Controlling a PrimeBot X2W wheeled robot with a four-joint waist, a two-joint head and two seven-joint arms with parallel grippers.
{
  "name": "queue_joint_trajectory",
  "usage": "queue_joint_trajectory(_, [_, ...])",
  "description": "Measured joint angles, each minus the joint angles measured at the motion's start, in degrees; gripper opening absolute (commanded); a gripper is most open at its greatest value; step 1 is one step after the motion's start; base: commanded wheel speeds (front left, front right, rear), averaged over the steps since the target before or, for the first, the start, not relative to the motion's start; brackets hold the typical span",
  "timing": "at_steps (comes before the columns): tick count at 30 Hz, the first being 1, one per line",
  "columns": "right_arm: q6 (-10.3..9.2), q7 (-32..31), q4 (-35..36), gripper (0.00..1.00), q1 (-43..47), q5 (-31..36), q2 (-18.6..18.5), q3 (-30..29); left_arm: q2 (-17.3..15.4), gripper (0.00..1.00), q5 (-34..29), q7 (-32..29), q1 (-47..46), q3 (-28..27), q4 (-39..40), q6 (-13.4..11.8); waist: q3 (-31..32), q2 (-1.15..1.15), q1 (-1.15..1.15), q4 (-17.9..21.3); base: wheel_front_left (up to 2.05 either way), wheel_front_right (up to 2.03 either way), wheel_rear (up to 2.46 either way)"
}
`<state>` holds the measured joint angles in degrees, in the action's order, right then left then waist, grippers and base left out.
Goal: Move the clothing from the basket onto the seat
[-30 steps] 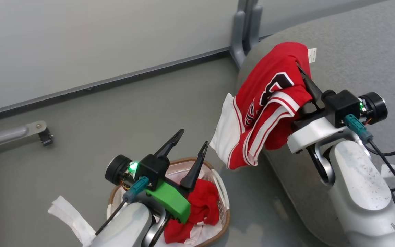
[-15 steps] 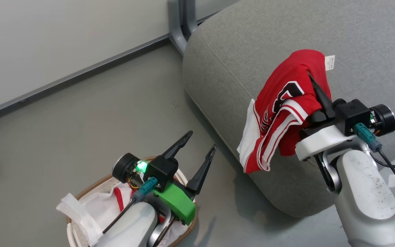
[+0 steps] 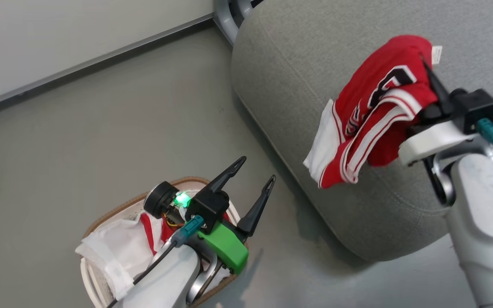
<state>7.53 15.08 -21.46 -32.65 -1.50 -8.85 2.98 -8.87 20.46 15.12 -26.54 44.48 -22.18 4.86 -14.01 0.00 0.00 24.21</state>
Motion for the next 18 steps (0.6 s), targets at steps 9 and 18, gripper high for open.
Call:
queue_joint_trajectory(9, [0.0,-1.23,-5.08,0.0,-16.53,1.1,-10.29,-1.88,-0.04,1.0,-1.41,-0.01,-2.87,0.88,0.52,0.04,-5.14,0.0,0.0,-4.5,0.0,0.0,0.0])
queue_joint_trajectory(18, [0.0,-7.86,-7.35,0.0,-31.98,0.97,-21.84,-7.1,-0.81,1.0,-3.56,-1.2,-7.0,2.12,2.76,0.09,-12.68,0.0,0.0,-9.8,0.0,0.0,0.0])
